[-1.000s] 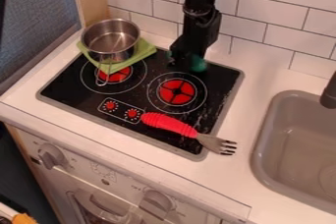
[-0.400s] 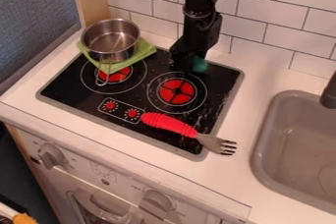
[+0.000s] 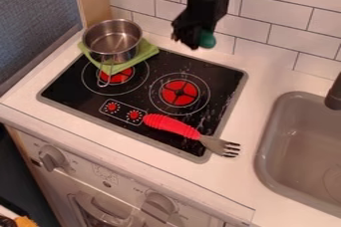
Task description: Move the green cucumber to the bottom left corner of the burner
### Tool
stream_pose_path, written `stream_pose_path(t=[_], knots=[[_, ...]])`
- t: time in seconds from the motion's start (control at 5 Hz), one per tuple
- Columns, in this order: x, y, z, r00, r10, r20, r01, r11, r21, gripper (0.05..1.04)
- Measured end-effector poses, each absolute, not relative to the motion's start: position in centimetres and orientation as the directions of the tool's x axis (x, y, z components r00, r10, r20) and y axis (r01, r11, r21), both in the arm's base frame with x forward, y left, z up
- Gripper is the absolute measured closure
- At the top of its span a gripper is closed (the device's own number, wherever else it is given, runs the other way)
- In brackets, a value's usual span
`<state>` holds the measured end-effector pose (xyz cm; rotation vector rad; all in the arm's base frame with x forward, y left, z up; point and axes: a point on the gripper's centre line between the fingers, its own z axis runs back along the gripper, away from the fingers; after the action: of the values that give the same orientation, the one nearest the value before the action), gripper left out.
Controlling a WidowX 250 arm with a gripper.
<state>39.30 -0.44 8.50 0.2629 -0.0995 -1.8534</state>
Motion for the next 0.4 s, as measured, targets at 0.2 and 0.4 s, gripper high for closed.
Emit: stream_pose_path(t=[0.2, 0.4], knots=[[36.4, 0.1, 10.9, -0.286, -0.950, -0.125, 0.926, -0.308, 0.217, 0.619], [32.2, 2.3, 12.1, -0.263, -0.954, -0.146, 0.940, -0.287, 0.186, 0.619]])
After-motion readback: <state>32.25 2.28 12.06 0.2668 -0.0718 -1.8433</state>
